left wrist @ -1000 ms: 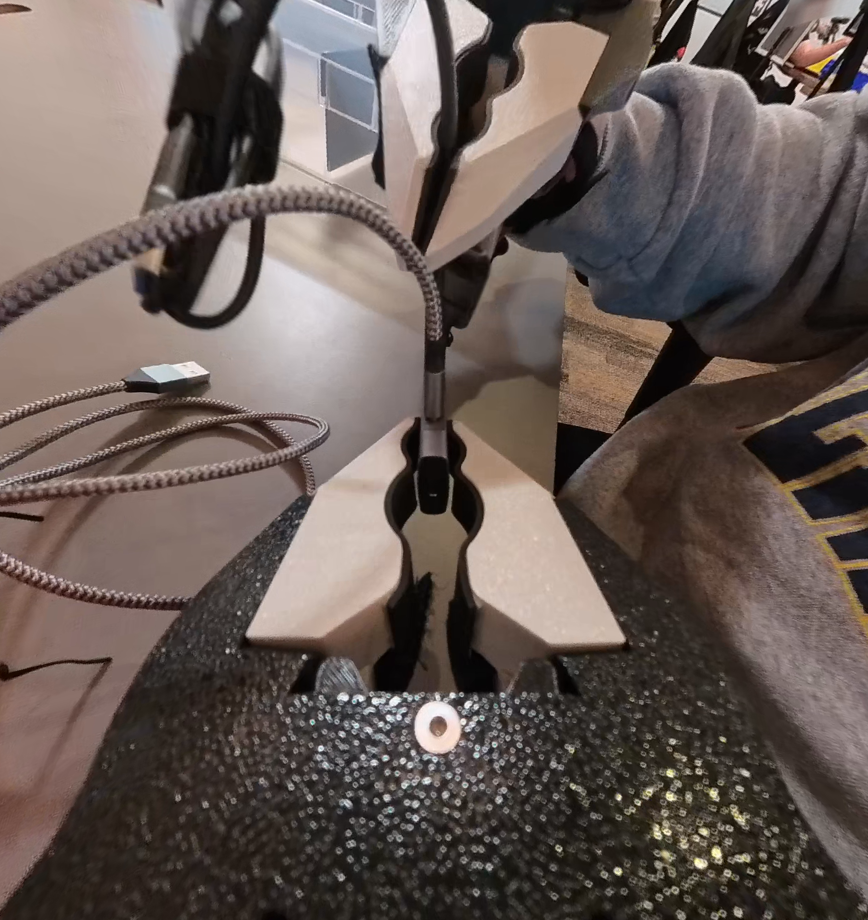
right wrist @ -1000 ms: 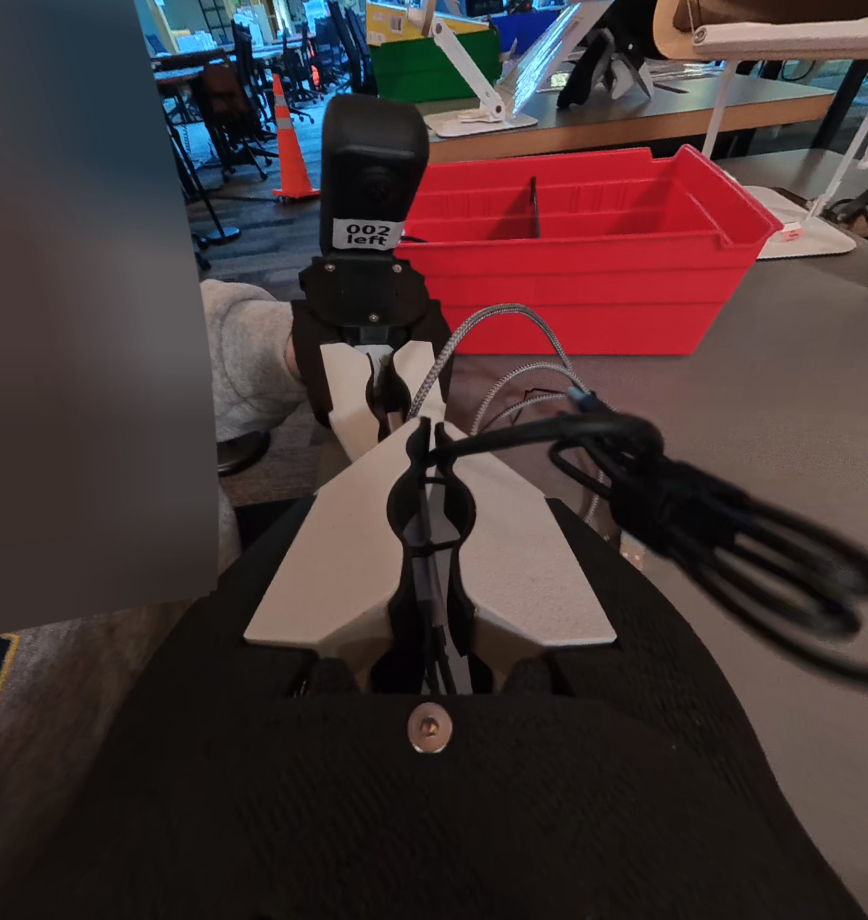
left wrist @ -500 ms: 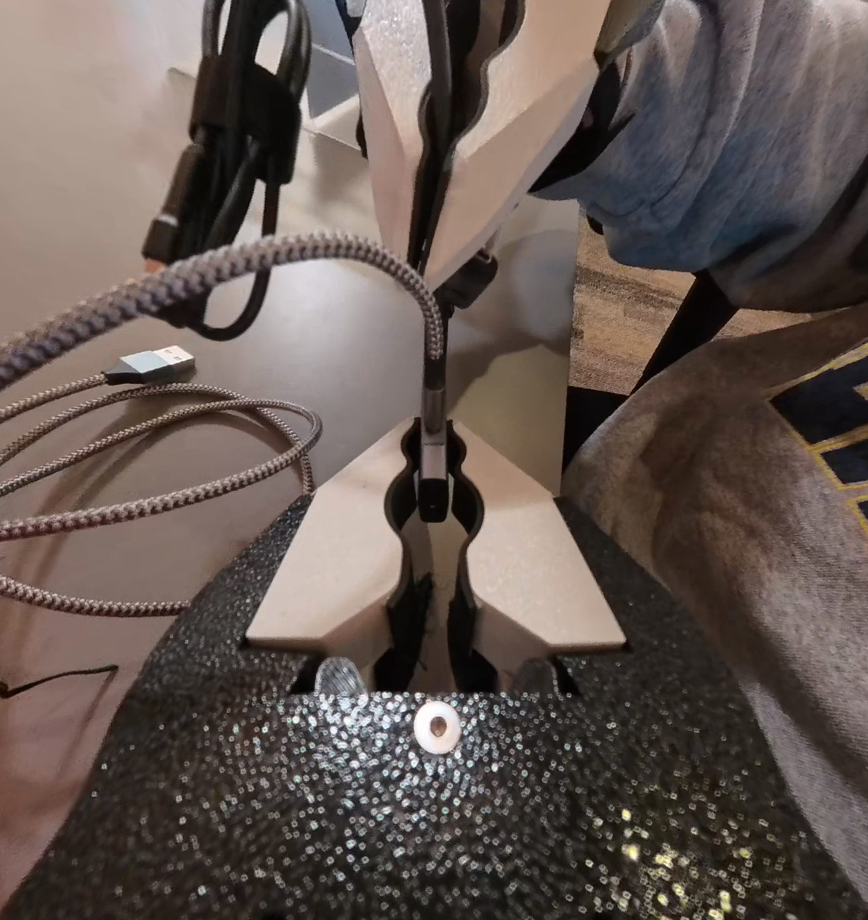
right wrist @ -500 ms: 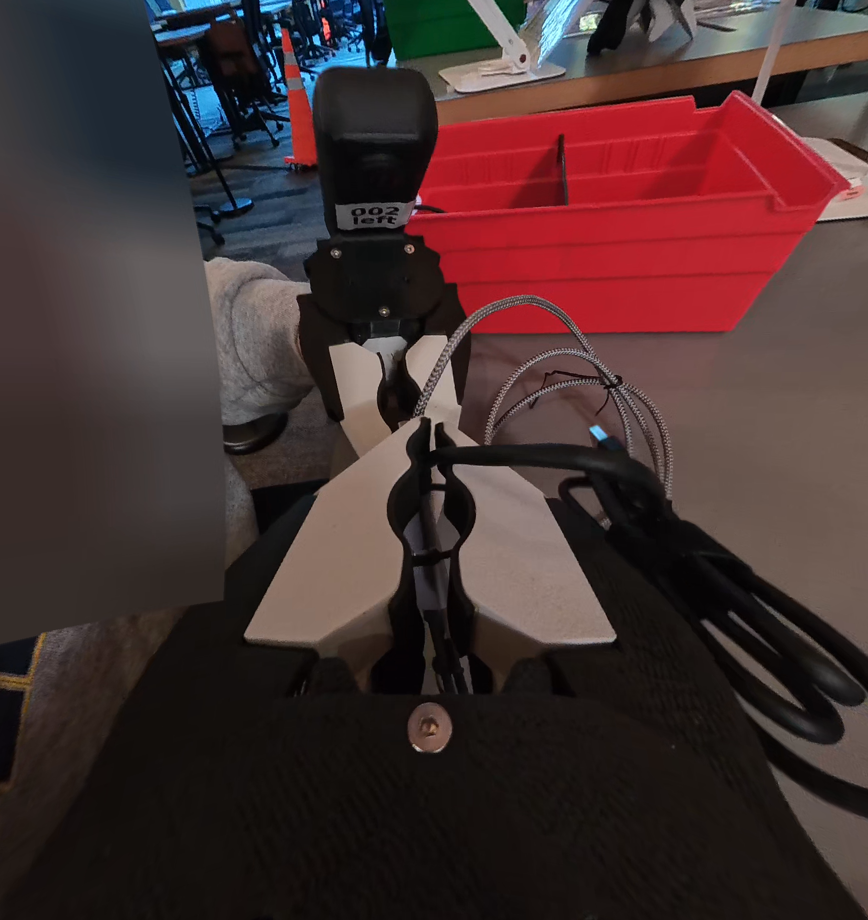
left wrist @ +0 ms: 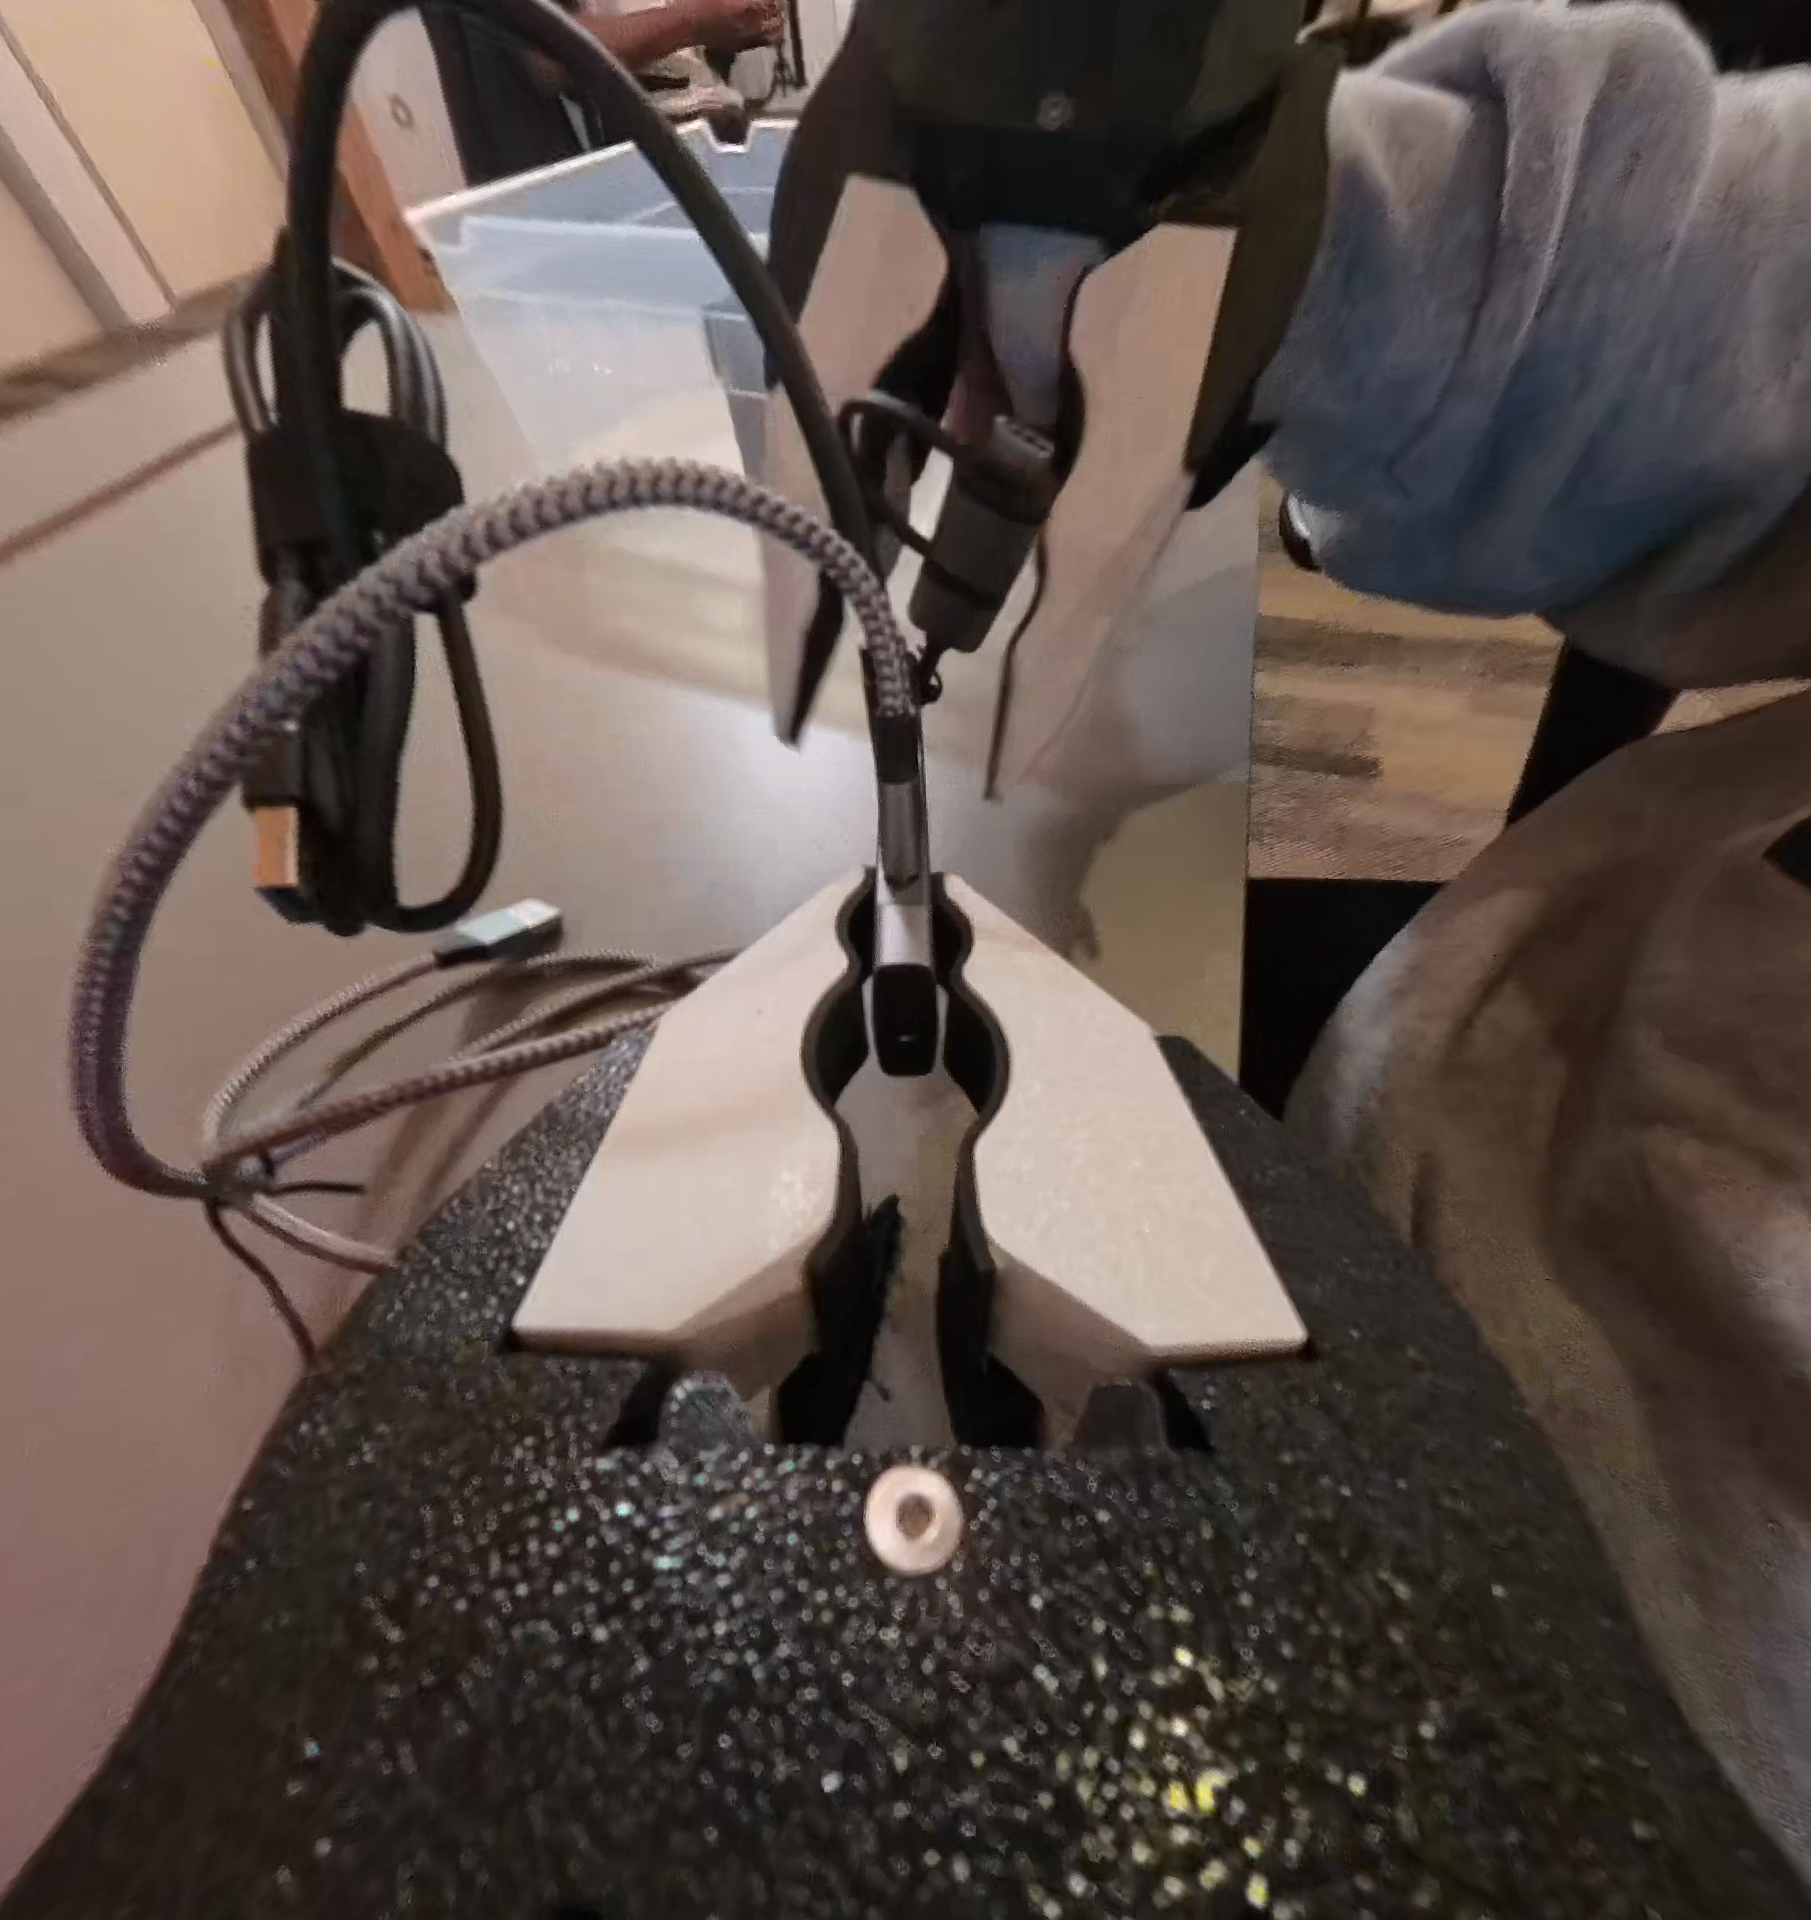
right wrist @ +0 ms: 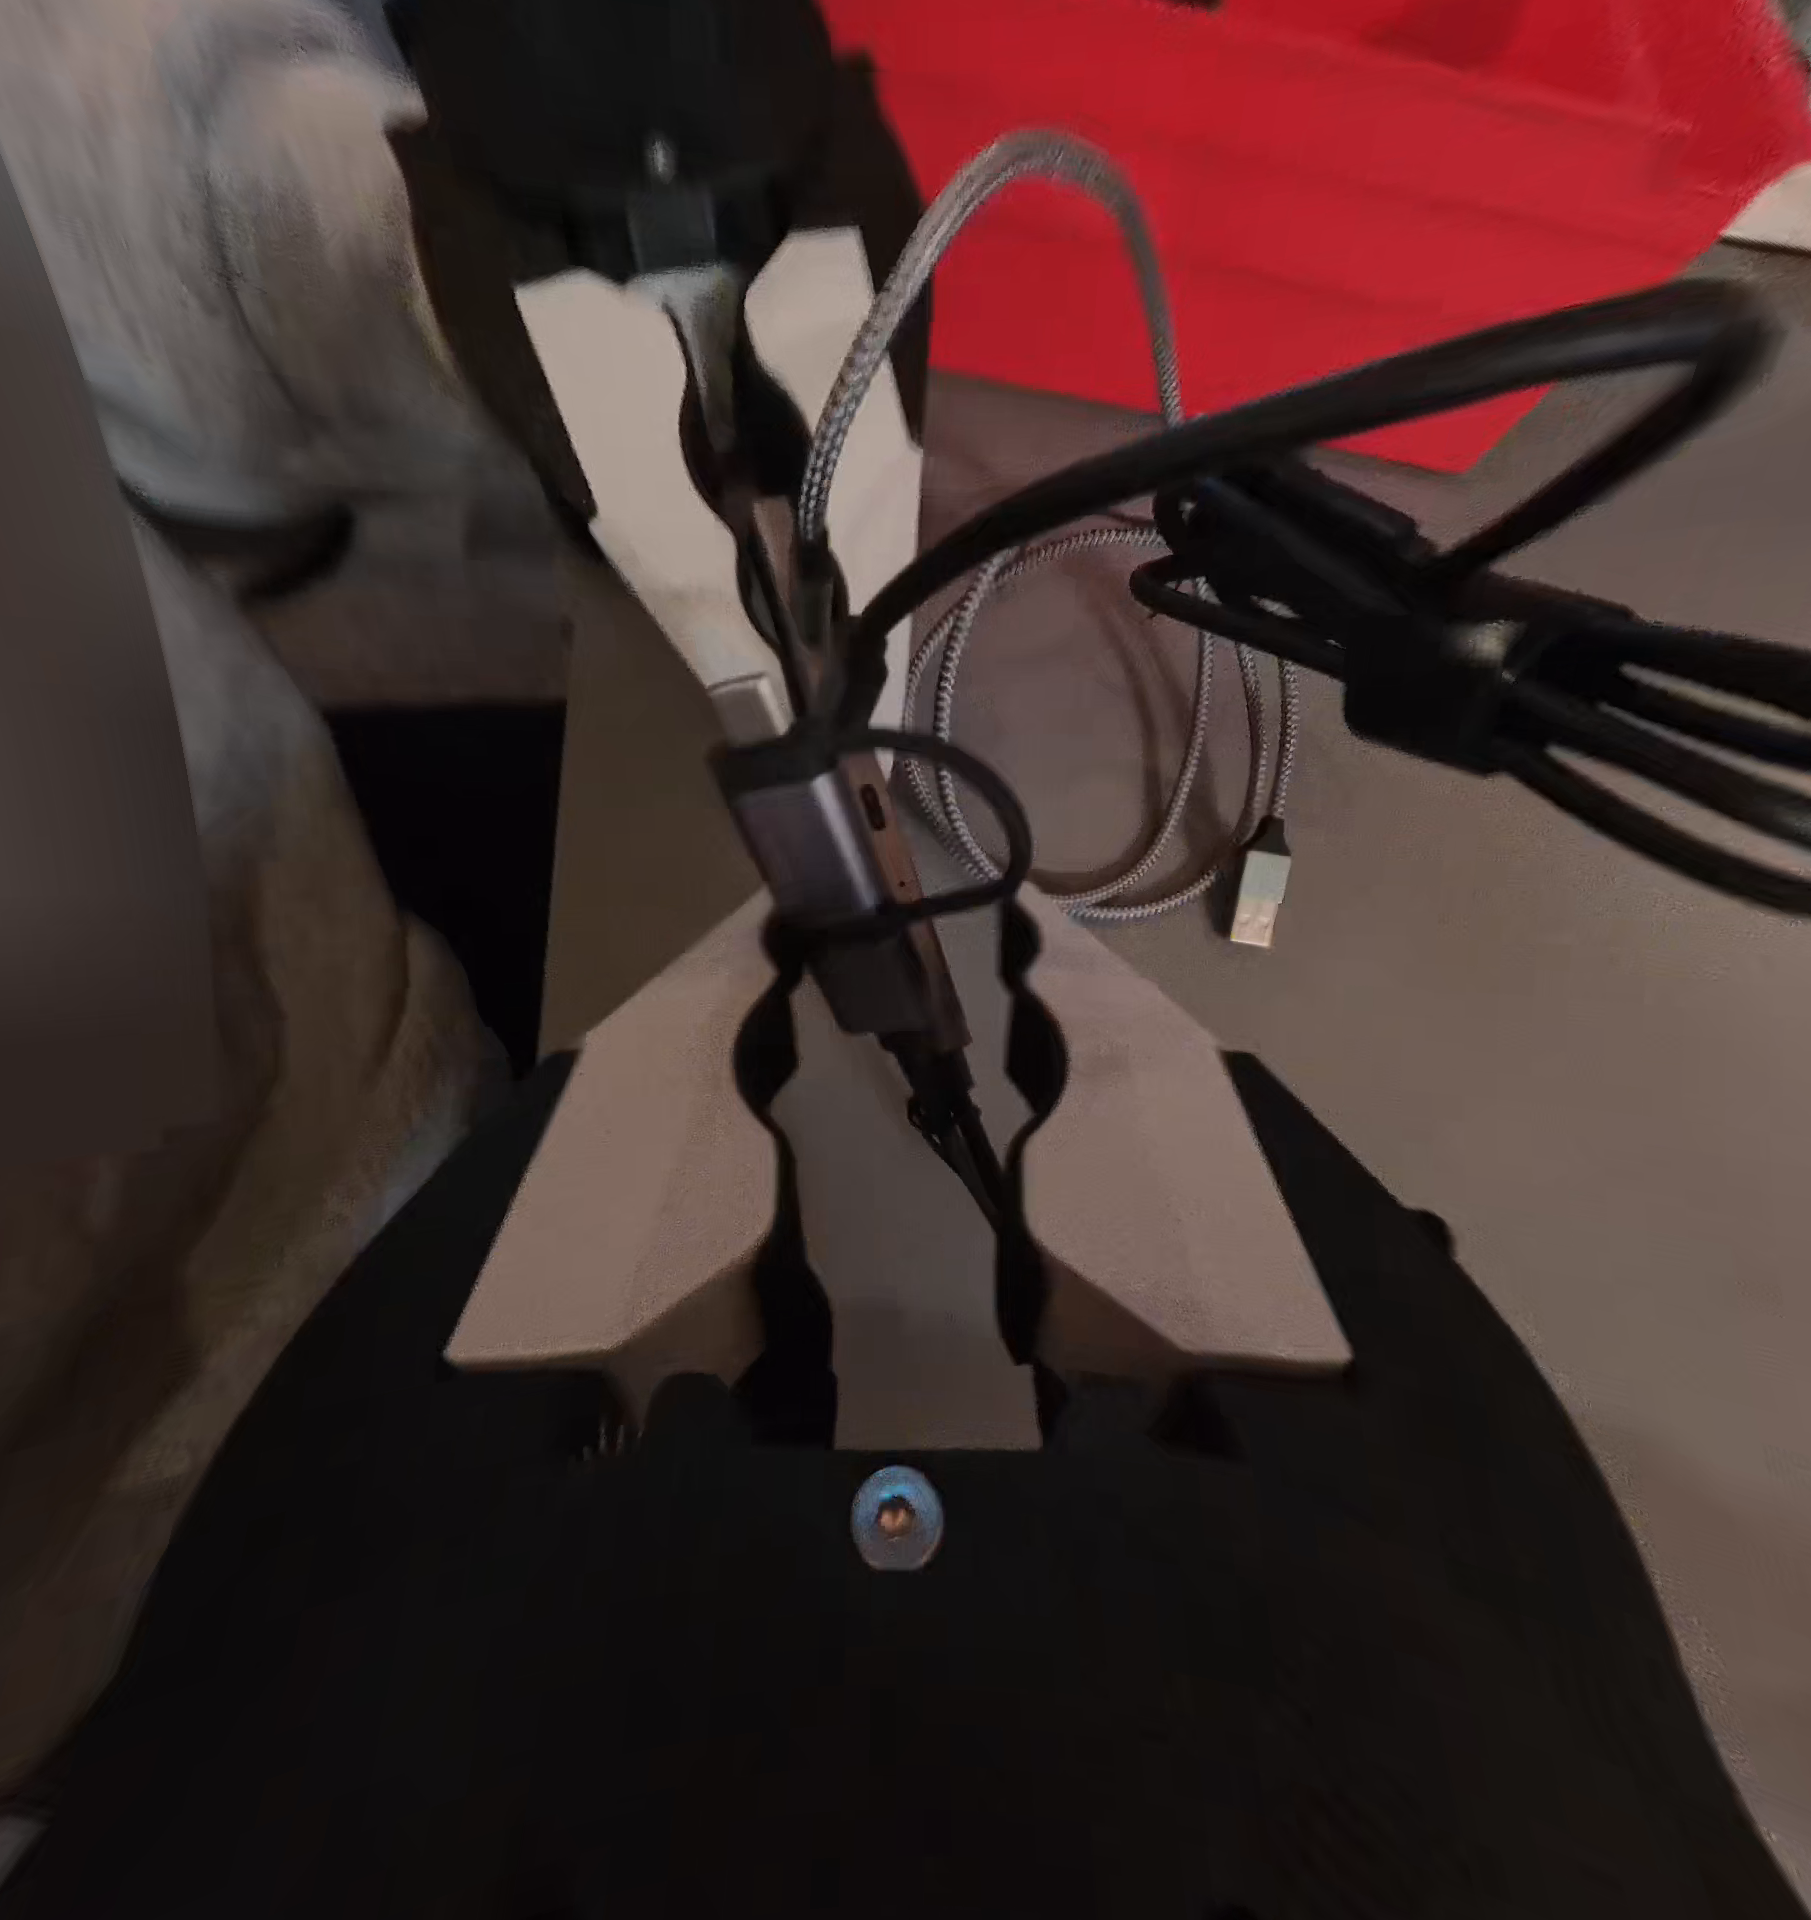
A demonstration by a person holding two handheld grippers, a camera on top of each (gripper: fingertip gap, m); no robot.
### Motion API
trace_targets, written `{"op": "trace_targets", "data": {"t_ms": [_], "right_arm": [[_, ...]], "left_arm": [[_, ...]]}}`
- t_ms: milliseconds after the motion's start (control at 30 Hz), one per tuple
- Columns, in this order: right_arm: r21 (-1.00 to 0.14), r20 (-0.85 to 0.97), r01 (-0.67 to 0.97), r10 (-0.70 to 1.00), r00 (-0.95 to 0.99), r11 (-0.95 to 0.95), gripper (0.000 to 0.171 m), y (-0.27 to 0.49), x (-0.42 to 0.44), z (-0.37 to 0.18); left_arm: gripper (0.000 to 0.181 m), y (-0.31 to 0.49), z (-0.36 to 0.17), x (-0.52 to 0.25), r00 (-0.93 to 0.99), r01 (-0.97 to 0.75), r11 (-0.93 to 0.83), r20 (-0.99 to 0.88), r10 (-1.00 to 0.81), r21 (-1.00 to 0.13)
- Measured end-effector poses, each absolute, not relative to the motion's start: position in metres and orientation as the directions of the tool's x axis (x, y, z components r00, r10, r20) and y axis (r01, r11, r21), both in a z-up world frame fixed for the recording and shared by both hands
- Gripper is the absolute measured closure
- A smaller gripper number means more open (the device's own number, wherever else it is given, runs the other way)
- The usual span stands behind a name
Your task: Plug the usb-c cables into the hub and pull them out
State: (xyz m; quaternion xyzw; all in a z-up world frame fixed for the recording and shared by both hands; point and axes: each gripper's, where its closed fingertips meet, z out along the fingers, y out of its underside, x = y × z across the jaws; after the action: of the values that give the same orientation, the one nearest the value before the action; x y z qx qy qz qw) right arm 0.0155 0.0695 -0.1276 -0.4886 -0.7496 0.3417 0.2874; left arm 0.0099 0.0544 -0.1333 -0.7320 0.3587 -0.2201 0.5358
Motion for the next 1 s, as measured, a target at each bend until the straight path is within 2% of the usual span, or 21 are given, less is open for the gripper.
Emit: {"op": "trace_targets", "data": {"t_ms": [33, 67, 167, 200, 267, 400, 533, 667, 767, 867, 1000], "right_arm": [[-0.765, 0.137, 0.544, 0.913, -0.385, 0.345, 0.151, 0.067, 0.017, -0.131], [-0.745, 0.176, 0.541, 0.897, -0.404, 0.390, 0.159, 0.065, 0.018, -0.132], [-0.705, 0.265, 0.536, 0.873, -0.409, 0.465, 0.162, 0.068, 0.019, -0.125], [-0.698, 0.295, 0.532, 0.870, -0.396, 0.479, 0.162, 0.070, 0.019, -0.120], [-0.695, 0.375, 0.521, 0.868, -0.326, 0.496, 0.162, 0.083, 0.022, -0.101], [-0.735, 0.496, 0.462, 0.858, -0.133, 0.496, 0.163, 0.117, 0.039, -0.036], [-0.773, 0.557, 0.396, 0.829, 0.050, 0.495, 0.163, 0.150, 0.071, 0.046], [-0.745, 0.637, 0.404, 0.744, 0.199, 0.530, 0.163, 0.189, 0.114, 0.120], [-0.711, 0.677, 0.460, 0.694, 0.246, 0.531, 0.162, 0.219, 0.146, 0.152], [-0.660, 0.712, 0.562, 0.655, 0.254, 0.499, 0.163, 0.257, 0.178, 0.157], [-0.583, 0.729, 0.703, 0.645, 0.231, 0.407, 0.163, 0.305, 0.218, 0.131]], "left_arm": [[0.173, 0.054, -0.131, 0.014, 0.645, -0.311, -0.137, -0.103, -0.757, -0.941], [0.172, 0.053, -0.130, 0.017, 0.642, -0.335, -0.114, -0.138, -0.754, -0.935], [0.170, 0.060, -0.122, 0.014, 0.696, -0.336, -0.056, -0.208, -0.687, -0.940], [0.165, 0.064, -0.116, 0.010, 0.731, -0.307, -0.043, -0.206, -0.651, -0.951], [0.141, 0.066, -0.109, 0.004, 0.762, -0.277, -0.027, -0.203, -0.615, -0.960], [0.121, 0.070, -0.091, -0.009, 0.831, -0.217, 0.067, -0.220, -0.511, -0.974], [0.111, 0.079, -0.099, -0.019, 0.870, -0.121, -0.024, -0.094, -0.484, -0.992], [0.114, 0.085, -0.092, -0.037, 0.904, -0.039, -0.013, -0.030, -0.427, -0.999], [0.116, 0.085, -0.090, -0.043, 0.907, 0.004, -0.013, 0.009, -0.422, -1.000], [0.118, 0.086, -0.090, -0.047, 0.913, -0.004, -0.014, 0.002, -0.409, -1.000], [0.119, 0.087, -0.092, -0.047, 0.913, -0.013, -0.024, -0.002, -0.408, -1.000]]}}
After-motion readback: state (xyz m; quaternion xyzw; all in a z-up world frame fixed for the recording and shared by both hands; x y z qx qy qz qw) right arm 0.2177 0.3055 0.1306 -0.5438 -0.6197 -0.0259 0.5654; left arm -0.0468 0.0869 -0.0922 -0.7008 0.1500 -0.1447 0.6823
